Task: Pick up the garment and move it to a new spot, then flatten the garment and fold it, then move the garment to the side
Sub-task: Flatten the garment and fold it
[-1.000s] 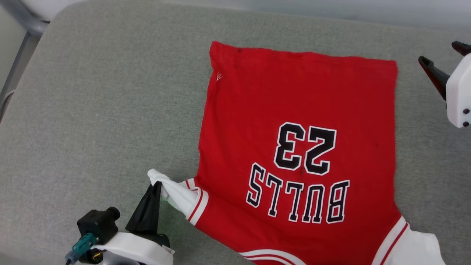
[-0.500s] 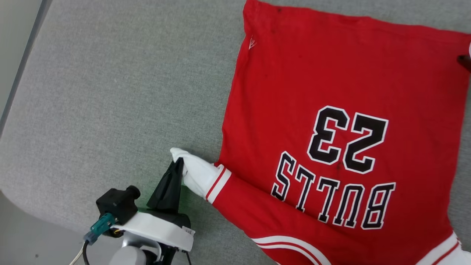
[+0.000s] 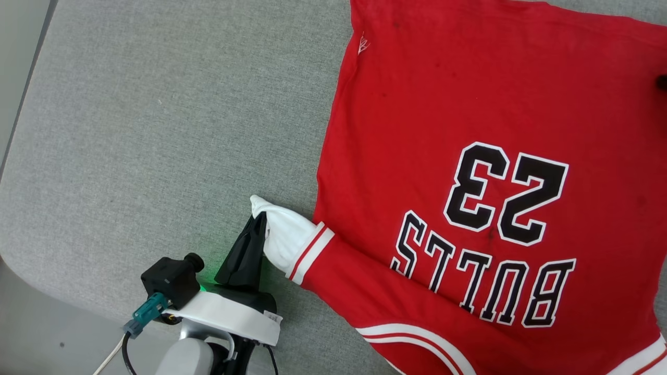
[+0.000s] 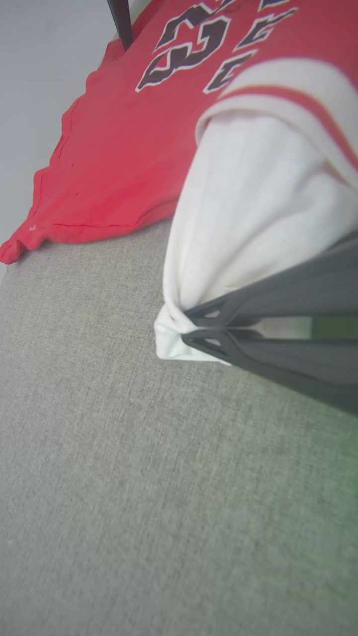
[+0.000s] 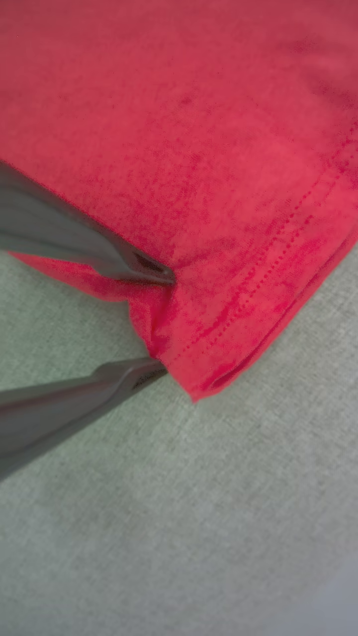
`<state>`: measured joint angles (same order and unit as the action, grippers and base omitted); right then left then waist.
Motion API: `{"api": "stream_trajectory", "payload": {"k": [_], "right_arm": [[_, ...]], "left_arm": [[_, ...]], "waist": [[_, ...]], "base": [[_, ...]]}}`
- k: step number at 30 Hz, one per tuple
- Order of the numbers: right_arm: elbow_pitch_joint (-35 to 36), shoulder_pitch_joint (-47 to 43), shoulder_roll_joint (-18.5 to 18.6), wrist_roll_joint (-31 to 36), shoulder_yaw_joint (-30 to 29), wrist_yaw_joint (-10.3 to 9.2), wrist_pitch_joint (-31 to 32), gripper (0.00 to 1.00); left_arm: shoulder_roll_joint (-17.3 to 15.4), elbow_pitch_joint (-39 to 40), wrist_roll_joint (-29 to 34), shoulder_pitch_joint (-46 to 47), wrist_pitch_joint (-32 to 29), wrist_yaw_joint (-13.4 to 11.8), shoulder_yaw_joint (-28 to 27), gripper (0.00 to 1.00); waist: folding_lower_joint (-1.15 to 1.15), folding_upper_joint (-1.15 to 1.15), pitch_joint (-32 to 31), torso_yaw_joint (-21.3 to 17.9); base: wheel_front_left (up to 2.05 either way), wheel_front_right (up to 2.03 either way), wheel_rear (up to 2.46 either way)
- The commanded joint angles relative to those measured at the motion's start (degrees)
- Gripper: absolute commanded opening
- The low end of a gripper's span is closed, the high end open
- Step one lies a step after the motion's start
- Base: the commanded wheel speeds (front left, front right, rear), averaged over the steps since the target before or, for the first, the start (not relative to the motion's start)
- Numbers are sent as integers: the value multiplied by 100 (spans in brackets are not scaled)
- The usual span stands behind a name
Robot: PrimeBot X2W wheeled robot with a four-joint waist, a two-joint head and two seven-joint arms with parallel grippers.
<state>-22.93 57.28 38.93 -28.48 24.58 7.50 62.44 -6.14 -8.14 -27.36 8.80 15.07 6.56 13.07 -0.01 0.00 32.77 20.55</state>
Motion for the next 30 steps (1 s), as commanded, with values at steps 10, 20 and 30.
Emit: {"api": "stream_trajectory", "payload": {"k": [10, 20, 30], "right_arm": [[0, -199, -67, -107, 288, -5, -1022, 0], [612, -1086, 253, -605, 708, -5, -2037, 0], [1429, -3039, 557, -993, 174, -5, -2674, 0]], "left_arm": [[-7, -174, 156, -194, 14, 46, -289, 0], [-216, -233, 230, -717, 14, -35, -581, 0], [-373, -137, 166, -1285, -26, -217, -737, 0]], "waist": [[1, 0, -635, -379], [1, 0, -1559, -1077], [1, 0, -2256, -1702]], "base": [[0, 0, 0], [0, 0, 0], [0, 0, 0]]}}
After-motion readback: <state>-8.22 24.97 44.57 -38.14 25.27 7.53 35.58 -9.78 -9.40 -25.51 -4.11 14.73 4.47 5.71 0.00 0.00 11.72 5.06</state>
